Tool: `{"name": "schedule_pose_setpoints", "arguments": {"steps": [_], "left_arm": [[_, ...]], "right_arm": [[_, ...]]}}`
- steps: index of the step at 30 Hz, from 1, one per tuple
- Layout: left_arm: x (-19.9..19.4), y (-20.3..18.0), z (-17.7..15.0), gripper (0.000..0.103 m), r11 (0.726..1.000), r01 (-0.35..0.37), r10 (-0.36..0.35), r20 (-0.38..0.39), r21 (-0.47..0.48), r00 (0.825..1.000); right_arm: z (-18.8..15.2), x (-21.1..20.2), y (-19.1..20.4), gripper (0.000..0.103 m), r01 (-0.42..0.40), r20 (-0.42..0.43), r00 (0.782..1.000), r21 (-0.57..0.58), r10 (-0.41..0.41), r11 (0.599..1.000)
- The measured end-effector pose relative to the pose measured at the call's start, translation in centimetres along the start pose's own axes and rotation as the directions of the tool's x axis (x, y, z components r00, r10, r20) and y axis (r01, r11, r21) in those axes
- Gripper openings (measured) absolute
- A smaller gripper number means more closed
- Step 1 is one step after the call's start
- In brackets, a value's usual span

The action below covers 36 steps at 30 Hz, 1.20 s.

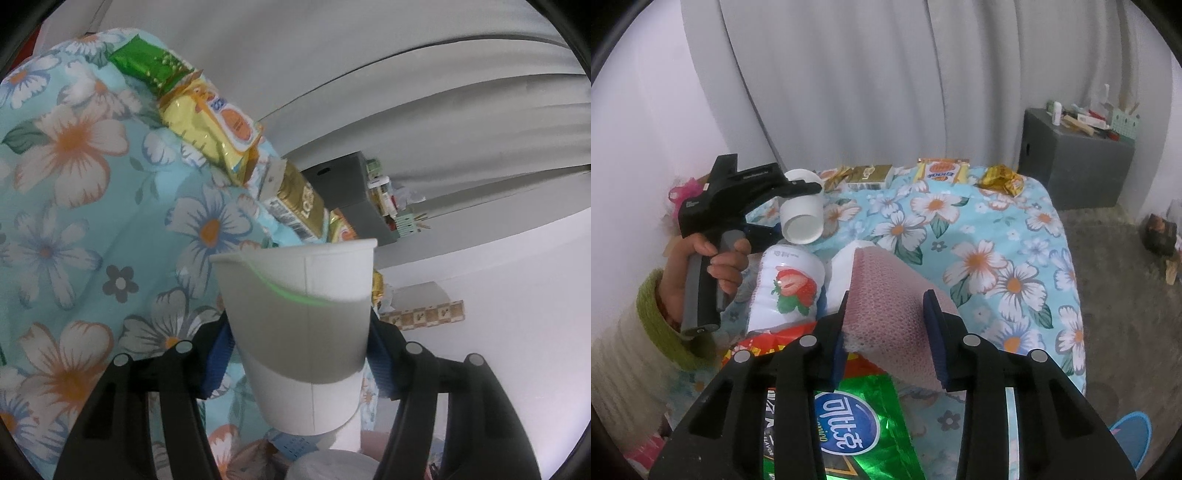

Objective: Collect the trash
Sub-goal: 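Lift the paper cup with the left tool off the bed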

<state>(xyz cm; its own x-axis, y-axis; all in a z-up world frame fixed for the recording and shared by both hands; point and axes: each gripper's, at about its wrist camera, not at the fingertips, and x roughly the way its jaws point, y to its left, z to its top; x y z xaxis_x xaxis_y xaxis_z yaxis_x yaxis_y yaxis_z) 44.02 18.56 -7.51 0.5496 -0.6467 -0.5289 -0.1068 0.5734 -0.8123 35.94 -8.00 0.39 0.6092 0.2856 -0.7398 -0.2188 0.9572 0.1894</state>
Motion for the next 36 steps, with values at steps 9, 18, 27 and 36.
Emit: {"name": "schedule_pose_setpoints", "arguments": {"steps": [9,18,27,36], "left_arm": [[-1.1,-0.5,-0.6,0.061,1.000,0.018,-0.018,0.011,0.018,1.000],[-1.0,-1.1,-1.2,0.061,1.000,0.017,-0.017,0.007,0.020,1.000],[-1.0,-1.1,-1.6,0.061,1.000,0.001,-0.001,0.001,0.001,1.000],[-2.3,-3.0,-2.4,0.061,0.999,0.024,-0.025,0.019,0.044,1.000]], "right_arm": [[-0.2,-1.1,-1.2,0.035,-0.085,0.015,0.996,0.076,0.084,0.994],[-0.5,-0.2,-4.3,0.038,-0.159,-0.003,0.986,0.240,0.165,0.958],[-1.3,0.2,-7.7,0.036,-0.202,0.019,0.977,0.390,0.211,0.898],[-1.1,-1.6,-7.2,0.028,-0.153,0.051,0.988,0.342,0.145,0.927]]}}
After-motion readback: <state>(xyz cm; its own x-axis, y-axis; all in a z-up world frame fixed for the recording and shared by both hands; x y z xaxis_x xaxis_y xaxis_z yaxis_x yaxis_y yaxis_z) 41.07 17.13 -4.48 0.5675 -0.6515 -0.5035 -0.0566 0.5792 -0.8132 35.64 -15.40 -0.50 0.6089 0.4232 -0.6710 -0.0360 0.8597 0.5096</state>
